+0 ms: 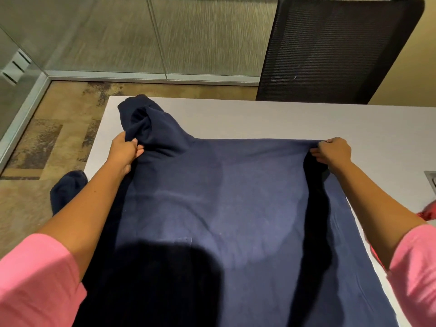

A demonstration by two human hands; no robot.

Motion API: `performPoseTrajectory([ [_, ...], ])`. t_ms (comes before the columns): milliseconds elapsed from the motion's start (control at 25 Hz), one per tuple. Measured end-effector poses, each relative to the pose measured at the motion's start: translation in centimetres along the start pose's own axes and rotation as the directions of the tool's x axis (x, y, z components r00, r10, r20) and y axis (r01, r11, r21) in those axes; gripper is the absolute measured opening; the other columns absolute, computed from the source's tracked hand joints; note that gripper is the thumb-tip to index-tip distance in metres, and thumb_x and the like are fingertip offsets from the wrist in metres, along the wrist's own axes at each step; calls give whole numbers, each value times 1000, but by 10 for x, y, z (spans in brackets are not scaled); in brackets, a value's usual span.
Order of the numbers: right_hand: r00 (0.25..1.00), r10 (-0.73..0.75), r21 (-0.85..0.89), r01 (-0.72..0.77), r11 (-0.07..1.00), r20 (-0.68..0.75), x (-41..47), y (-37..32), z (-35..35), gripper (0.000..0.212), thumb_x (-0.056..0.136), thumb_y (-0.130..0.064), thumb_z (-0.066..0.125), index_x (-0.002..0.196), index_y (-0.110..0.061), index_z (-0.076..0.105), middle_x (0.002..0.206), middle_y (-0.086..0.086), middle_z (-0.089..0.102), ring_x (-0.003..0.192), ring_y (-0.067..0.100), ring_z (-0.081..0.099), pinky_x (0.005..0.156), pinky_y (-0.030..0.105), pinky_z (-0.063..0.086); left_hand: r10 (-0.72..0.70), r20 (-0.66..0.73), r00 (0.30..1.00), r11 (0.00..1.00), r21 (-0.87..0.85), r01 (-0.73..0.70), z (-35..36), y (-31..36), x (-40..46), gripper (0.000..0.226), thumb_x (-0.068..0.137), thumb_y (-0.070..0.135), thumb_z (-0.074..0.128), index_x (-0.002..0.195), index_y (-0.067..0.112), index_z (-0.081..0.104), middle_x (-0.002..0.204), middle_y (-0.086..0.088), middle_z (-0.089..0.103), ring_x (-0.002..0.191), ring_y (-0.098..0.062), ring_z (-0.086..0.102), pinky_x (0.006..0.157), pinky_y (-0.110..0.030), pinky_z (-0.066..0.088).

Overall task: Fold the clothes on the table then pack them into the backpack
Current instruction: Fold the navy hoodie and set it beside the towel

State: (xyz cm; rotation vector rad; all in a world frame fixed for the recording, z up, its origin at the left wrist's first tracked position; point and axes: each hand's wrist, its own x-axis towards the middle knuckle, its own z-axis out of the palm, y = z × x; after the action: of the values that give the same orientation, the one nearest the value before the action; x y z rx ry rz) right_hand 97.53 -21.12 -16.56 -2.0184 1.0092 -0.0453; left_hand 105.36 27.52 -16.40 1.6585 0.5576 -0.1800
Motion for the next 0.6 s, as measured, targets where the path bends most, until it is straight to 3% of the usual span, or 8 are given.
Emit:
performPoseTrajectory([
  [80,1000,-21,-29,20,999,-16,6,4,3,26,81,-8,53,99,7,64,98,22,69,89,34,67,76,40,55,56,45,997,995,76,-59,0,2,6,31,99,-1,36,120,13,54,99,-8,60,74,-9,54,74,-21,48],
  [160,998,-55,-11,56,998,33,2,4,4,41,85,-15,56,124,-3,51,119,15,61,105,29,60,81,35,48,111,62,992,974,192,-120,-1,1,12,36,97,3,45,132,11,48,127,-15,53,92,-15,57,84,-27,48],
  [240,980,-166,-16,168,986,106,-18,5,11,60,93,-15,53,145,-11,25,140,13,46,124,27,47,98,33,40,177,66,982,897,400,-188,2,-2,3,60,94,12,56,147,17,28,155,-13,14,117,-18,47,101,-27,37],
  [320,940,-325,-83,334,939,100,-51,9,29,66,96,-15,50,151,-11,14,151,13,34,135,27,36,109,35,29,321,111,941,792,514,-330,16,-12,-25,81,92,15,59,153,15,5,158,-10,-18,138,-23,29,110,-26,24],
  [360,913,-398,-113,406,907,90,-73,13,44,64,96,-15,49,150,-9,17,151,13,34,138,29,33,111,37,26,410,154,899,713,561,-421,25,-21,-44,83,92,14,59,153,11,3,157,-11,-22,145,-26,16,113,-26,20],
  [440,832,-540,-170,555,814,126,-123,24,80,54,95,-18,45,145,-3,30,149,16,37,140,35,30,113,43,24,490,287,823,520,662,-540,43,-53,-86,76,93,18,56,153,6,11,159,-12,-16,147,-29,6,115,-36,18],
  [520,697,-673,-228,717,659,248,-175,35,121,50,93,-23,40,138,-1,43,146,18,41,138,40,32,112,47,28,467,402,787,324,751,-576,56,-91,-121,68,94,29,49,151,4,21,161,-14,-3,147,-32,11,114,-50,20],
  [600,598,-708,-256,801,541,376,-226,36,157,51,93,-27,36,137,-3,48,147,15,41,138,37,34,109,50,31,404,478,779,179,794,-581,56,-122,-138,70,92,44,35,150,6,25,160,-11,8,146,-33,18,111,-59,28],
])
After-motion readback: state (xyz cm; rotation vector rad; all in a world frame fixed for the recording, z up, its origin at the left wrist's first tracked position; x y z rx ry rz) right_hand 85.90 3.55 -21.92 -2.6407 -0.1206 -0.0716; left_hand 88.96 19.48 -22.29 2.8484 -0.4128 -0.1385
